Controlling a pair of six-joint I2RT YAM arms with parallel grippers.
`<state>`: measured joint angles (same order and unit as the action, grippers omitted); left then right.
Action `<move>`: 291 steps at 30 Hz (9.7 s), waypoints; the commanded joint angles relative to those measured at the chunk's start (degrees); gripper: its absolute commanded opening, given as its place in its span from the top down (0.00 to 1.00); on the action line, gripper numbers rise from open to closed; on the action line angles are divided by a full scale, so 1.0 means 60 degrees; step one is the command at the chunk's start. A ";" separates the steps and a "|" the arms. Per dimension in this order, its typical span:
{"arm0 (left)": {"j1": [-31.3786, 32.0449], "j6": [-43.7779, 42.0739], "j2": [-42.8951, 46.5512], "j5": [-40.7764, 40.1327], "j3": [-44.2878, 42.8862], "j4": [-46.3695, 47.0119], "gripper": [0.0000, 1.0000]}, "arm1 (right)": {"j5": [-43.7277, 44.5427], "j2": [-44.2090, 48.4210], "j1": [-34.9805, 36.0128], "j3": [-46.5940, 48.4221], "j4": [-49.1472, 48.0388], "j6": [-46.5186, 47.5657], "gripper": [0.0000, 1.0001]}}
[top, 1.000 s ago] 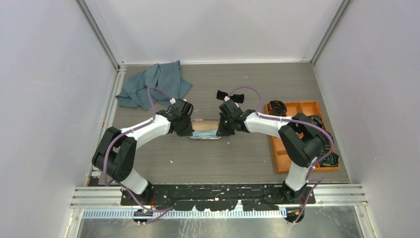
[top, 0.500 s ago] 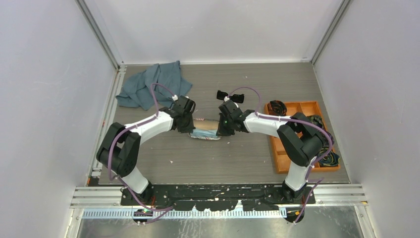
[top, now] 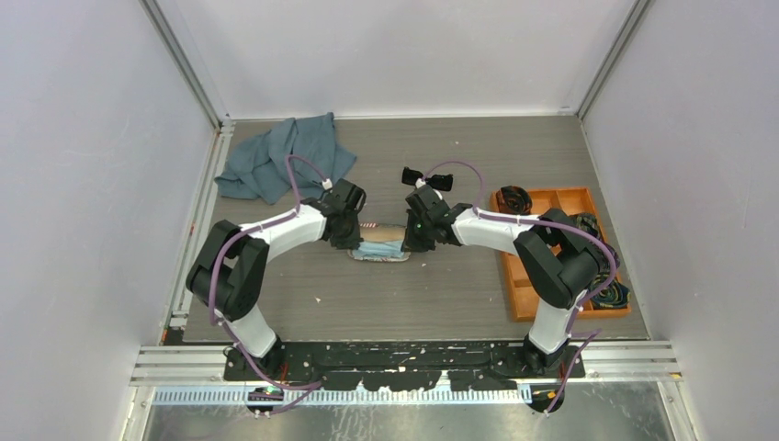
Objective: Organize the sunglasses
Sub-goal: Place the glasses cleaning cloth in the sunglasses case, then adjust the sunglasses case at the center of the board, then adjust the sunglasses at the center of the board, then pick up the sunglasses from the center of the board.
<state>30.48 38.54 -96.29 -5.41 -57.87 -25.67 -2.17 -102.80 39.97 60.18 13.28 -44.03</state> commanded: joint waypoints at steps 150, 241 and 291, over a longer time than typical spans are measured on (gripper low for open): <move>0.0360 -0.0415 0.7103 -0.0561 -0.0229 -0.2797 0.55 | 0.6331 -0.3140 -0.1309 0.7932 0.3552 -0.5101 0.48; 0.0367 -0.0227 0.8591 -0.0051 0.0767 -0.3558 0.55 | 0.4193 -0.3952 -0.1566 0.6765 0.4546 -0.4104 0.39; 0.0369 -0.0184 0.8050 0.0739 0.0764 -0.3085 0.56 | 0.2890 -0.3991 -0.1805 0.6560 0.4778 -0.0859 0.45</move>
<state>32.62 37.34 -48.10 -1.85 -52.56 -46.04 13.89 -125.34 27.75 97.32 39.16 -49.41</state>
